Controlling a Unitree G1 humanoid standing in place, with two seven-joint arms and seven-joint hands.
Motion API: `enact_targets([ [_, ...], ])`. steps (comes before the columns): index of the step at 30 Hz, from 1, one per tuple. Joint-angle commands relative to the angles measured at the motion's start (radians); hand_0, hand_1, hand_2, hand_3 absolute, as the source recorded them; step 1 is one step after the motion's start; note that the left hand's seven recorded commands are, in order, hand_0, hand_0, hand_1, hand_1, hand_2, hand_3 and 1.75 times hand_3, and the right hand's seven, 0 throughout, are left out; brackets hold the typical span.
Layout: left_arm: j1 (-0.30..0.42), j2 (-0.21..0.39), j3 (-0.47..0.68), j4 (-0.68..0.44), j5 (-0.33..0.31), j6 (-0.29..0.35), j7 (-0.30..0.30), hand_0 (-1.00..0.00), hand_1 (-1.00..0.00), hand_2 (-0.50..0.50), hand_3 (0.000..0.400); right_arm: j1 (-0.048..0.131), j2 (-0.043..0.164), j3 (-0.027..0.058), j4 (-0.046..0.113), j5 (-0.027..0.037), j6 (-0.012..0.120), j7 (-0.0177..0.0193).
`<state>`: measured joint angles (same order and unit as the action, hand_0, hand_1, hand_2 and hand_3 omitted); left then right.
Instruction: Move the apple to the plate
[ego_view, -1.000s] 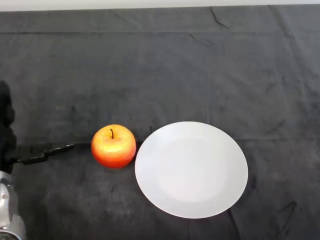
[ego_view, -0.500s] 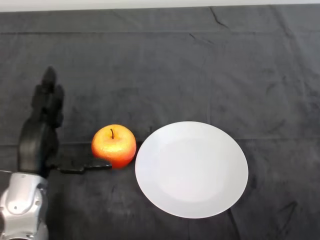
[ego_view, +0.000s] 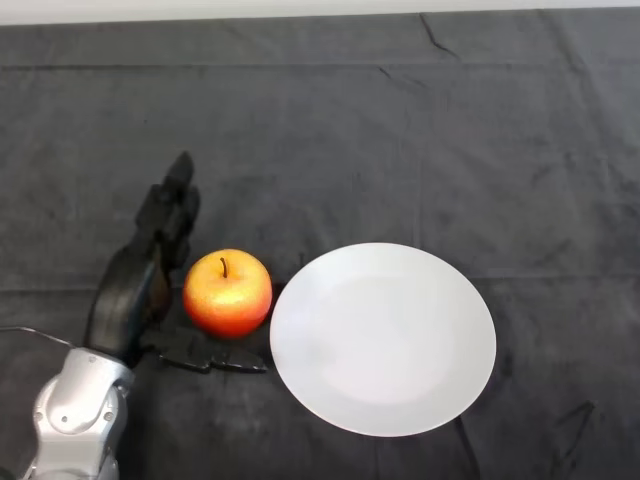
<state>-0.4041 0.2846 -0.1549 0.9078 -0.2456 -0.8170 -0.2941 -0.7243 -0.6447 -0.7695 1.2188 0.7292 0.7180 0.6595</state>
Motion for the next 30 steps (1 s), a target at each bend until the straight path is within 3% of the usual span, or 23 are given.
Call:
enact_targets([
  [1, 0.041, 0.049, -0.029, 0.023, 0.029, 0.019, 0.012, 0.0, 0.0, 0.0, 0.0, -0.007, -0.017, -0.0164, -0.01, 0.0148, -0.005, -0.003],
  [7, 0.033, 0.059, -0.041, 0.044, 0.06, 0.04, 0.035, 0.0, 0.0, 0.0, 0.0, -0.007, -0.017, -0.0164, -0.01, 0.0151, -0.005, -0.0033],
  [9, 0.031, 0.06, -0.045, 0.048, 0.07, 0.047, 0.043, -0.17, 0.0, -0.09, 0.069, -0.007, -0.017, -0.0164, -0.01, 0.0152, -0.005, -0.0035],
  [10, 0.031, 0.061, -0.047, 0.05, 0.074, 0.049, 0.047, -0.51, -0.35, -0.08, 0.205, -0.007, -0.017, -0.0164, -0.01, 0.0153, -0.005, -0.0035],
  [11, 0.03, 0.061, -0.049, 0.051, 0.079, 0.053, 0.051, -0.6, -0.44, -0.08, 0.24, -0.007, -0.017, -0.0164, -0.01, 0.0153, -0.005, -0.0036],
  [12, 0.029, 0.062, -0.05, 0.051, 0.082, 0.056, 0.053, -0.67, -0.6, -0.03, 0.268, -0.007, -0.017, -0.0164, -0.01, 0.0154, -0.005, -0.0036],
  [13, 0.028, 0.063, -0.05, 0.052, 0.084, 0.059, 0.055, -0.84, -0.83, 0.0, 0.336, -0.007, -0.017, -0.0164, -0.01, 0.0154, -0.005, -0.0037],
  [15, 0.029, 0.065, -0.052, 0.052, 0.09, 0.064, 0.061, -0.97, -0.89, -0.04, 0.387, -0.007, -0.017, -0.0164, -0.01, 0.0156, -0.005, -0.0038],
  [30, 0.027, 0.095, -0.039, 0.021, 0.104, 0.095, 0.074, -1.0, -0.98, -0.01, 0.4, -0.006, -0.017, -0.0162, -0.012, 0.0162, -0.005, -0.0045],
])
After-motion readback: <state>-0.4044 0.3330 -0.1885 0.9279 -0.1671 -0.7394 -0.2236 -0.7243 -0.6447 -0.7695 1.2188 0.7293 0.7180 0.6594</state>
